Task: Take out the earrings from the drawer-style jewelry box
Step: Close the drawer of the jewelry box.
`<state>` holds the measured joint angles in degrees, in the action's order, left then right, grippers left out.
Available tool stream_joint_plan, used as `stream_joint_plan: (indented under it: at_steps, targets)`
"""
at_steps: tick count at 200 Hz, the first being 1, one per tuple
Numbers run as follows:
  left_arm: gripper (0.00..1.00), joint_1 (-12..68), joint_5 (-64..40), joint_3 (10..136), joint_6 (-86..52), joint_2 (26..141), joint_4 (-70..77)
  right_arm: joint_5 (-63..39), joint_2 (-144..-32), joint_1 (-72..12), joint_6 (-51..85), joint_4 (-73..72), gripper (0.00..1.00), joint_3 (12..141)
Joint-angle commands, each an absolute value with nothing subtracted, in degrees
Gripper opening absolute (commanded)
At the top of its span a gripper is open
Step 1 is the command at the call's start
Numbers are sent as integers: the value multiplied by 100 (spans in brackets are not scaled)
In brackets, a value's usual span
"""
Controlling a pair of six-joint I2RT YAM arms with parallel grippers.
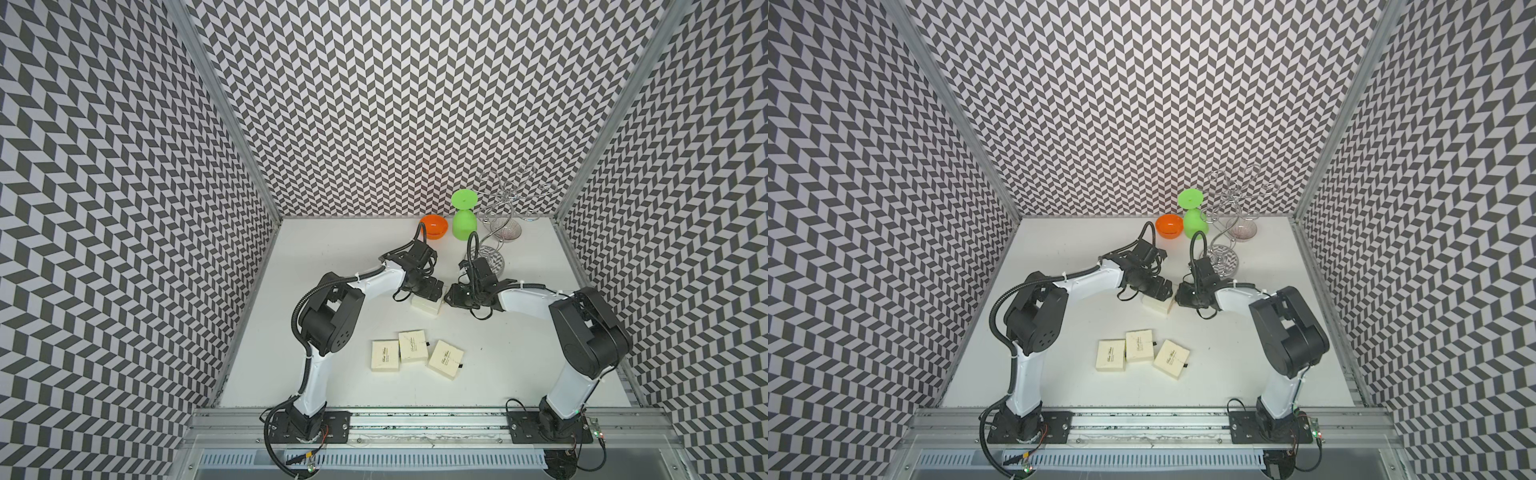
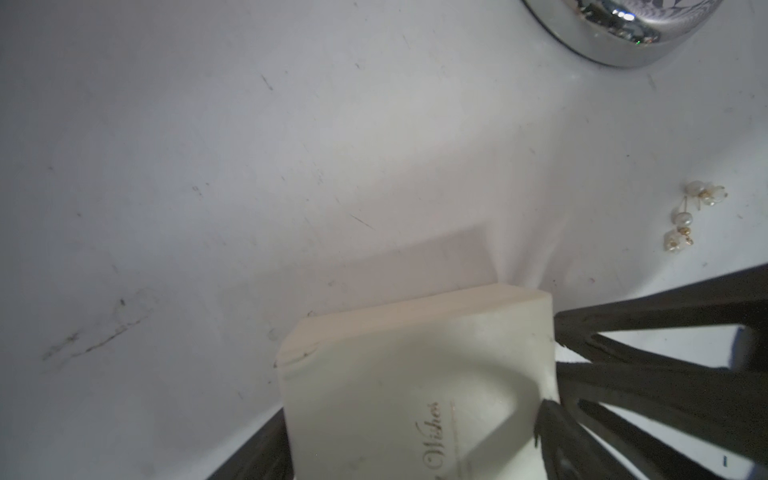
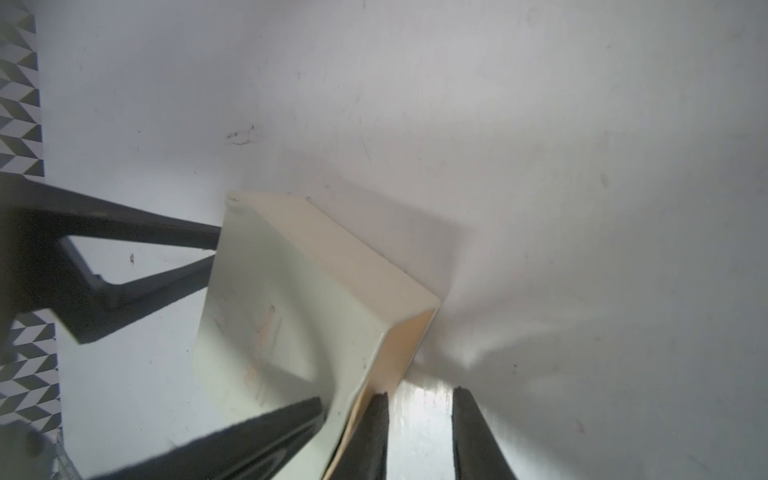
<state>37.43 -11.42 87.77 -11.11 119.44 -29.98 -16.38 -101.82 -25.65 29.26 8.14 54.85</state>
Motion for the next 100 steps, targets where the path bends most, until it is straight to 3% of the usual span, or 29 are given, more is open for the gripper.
stream_joint_plan:
  at_steps: [1, 51, 81, 100]
  targets:
    - [87, 3764, -1500, 8897, -1163, 11851, -2795, -1882, -10307, -2646, 3062, 184, 28, 5794]
    - [87, 3539, -1393, 9612, -1508, 12379, -2776, -1486, -10767, -2624, 3230, 278, 28, 6649]
    - [99, 3430, -1094, 9927, -1716, 12484, -2721, -925, -10760, -2616, 3195, 460, 29, 6987]
    - [100, 3410, -822, 9814, -1688, 12283, -2656, -471, -10545, -2613, 3127, 658, 30, 6923]
